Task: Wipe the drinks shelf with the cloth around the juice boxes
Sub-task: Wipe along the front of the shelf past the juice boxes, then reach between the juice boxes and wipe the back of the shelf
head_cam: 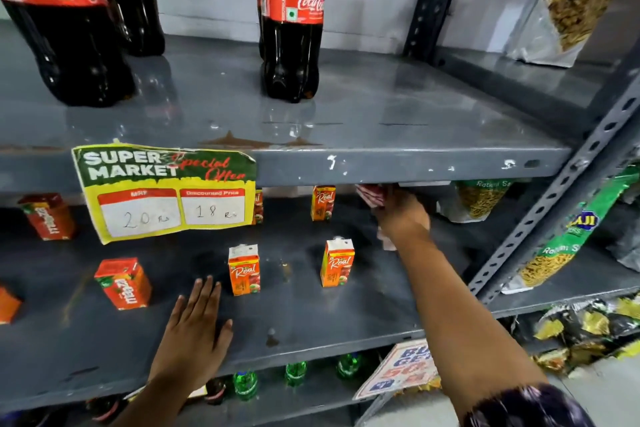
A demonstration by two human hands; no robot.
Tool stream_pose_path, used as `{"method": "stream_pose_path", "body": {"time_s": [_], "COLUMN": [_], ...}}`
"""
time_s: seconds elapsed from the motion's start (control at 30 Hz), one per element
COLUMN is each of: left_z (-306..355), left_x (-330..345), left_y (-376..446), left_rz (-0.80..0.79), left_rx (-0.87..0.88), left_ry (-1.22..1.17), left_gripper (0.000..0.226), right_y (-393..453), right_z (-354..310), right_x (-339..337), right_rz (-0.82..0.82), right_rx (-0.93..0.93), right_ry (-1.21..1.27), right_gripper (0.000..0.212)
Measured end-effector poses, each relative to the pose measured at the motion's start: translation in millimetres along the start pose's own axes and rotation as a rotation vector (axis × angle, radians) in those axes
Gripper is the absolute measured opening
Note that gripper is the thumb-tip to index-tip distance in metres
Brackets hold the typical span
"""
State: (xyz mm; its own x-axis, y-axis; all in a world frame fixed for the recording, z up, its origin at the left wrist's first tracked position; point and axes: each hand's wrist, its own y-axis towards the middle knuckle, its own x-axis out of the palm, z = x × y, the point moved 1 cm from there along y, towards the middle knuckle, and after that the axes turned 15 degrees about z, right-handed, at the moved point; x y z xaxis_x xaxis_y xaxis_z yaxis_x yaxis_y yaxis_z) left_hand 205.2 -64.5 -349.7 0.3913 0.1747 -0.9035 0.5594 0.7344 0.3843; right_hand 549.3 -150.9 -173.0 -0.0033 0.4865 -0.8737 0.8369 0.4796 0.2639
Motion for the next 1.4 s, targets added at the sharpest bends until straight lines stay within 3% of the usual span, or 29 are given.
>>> {"method": "stream_pose_path", "body": {"time_s": [0.07, 0.13, 0.27, 0.43, 0.53, 0.6, 0.7, 0.73, 0.77, 0.8, 0.83, 0.9, 1.0, 1.07, 1.17, 1.4], "left_z": [-2, -4, -5, -3, -4, -4, -3, -3, -3, -3, -2, -1, -1, 0, 0, 0], "left_x": [2, 7, 9, 7, 6, 6, 6, 5, 5, 4, 4, 3, 2, 1, 1, 2], "left_y": [0, 0, 0, 2, 2, 2, 1, 1, 1, 2, 2, 1, 2, 2, 2, 2], "left_rz": [0.021, 0.052, 0.06, 0.05, 0.033, 0.022, 0.013, 0.014, 0.016, 0.017, 0.016, 0.014, 0.018, 0.018, 0.018, 0.02], "left_rx": [0.006, 0.02, 0.026, 0.006, -0.003, -0.013, -0.021, -0.019, -0.018, -0.019, -0.02, -0.024, -0.013, -0.016, -0.026, -0.021], "left_ry": [-0.003, -0.005, -0.033, -0.045, -0.048, -0.045, -0.052, -0.06, -0.066, -0.07, -0.069, -0.065, -0.055, -0.043, -0.024, -0.012], "left_gripper": [0.07, 0.071, 0.072, 0.073, 0.075, 0.076, 0.075, 0.074, 0.074, 0.074, 0.074, 0.074, 0.074, 0.074, 0.073, 0.075], "right_y": [18, 39, 71, 62, 67, 72, 81, 84, 86, 90, 91, 83, 75, 74, 68, 47], "right_z": [-4, 0, 24, 2, 12, 16, 1, -2, -3, 1, 3, 10, 7, 11, 24, 53], "right_x": [21, 41, 100, 140, 177, 182, 160, 157, 151, 158, 162, 170, 176, 175, 177, 174], "right_rz": [-0.128, -0.072, -0.081, -0.205, -0.405, -0.644, -1.108, -1.209, -1.176, -1.027, -0.86, -0.711, -0.441, -0.293, -0.22, -0.217], "right_rx": [0.01, -0.043, -0.14, -0.204, -0.214, -0.197, -0.297, -0.184, 0.008, 0.133, 0.146, 0.121, -0.047, -0.231, -0.413, -0.439], "right_ry": [0.03, -0.01, 0.152, 0.214, 0.295, 0.375, 0.433, 0.405, 0.382, 0.365, 0.339, 0.269, 0.316, 0.13, -0.062, -0.152], "right_gripper": [0.052, 0.057, 0.058, 0.035, 0.052, 0.069, 0.064, 0.062, 0.063, 0.067, 0.075, 0.077, 0.047, 0.042, 0.058, 0.061]}}
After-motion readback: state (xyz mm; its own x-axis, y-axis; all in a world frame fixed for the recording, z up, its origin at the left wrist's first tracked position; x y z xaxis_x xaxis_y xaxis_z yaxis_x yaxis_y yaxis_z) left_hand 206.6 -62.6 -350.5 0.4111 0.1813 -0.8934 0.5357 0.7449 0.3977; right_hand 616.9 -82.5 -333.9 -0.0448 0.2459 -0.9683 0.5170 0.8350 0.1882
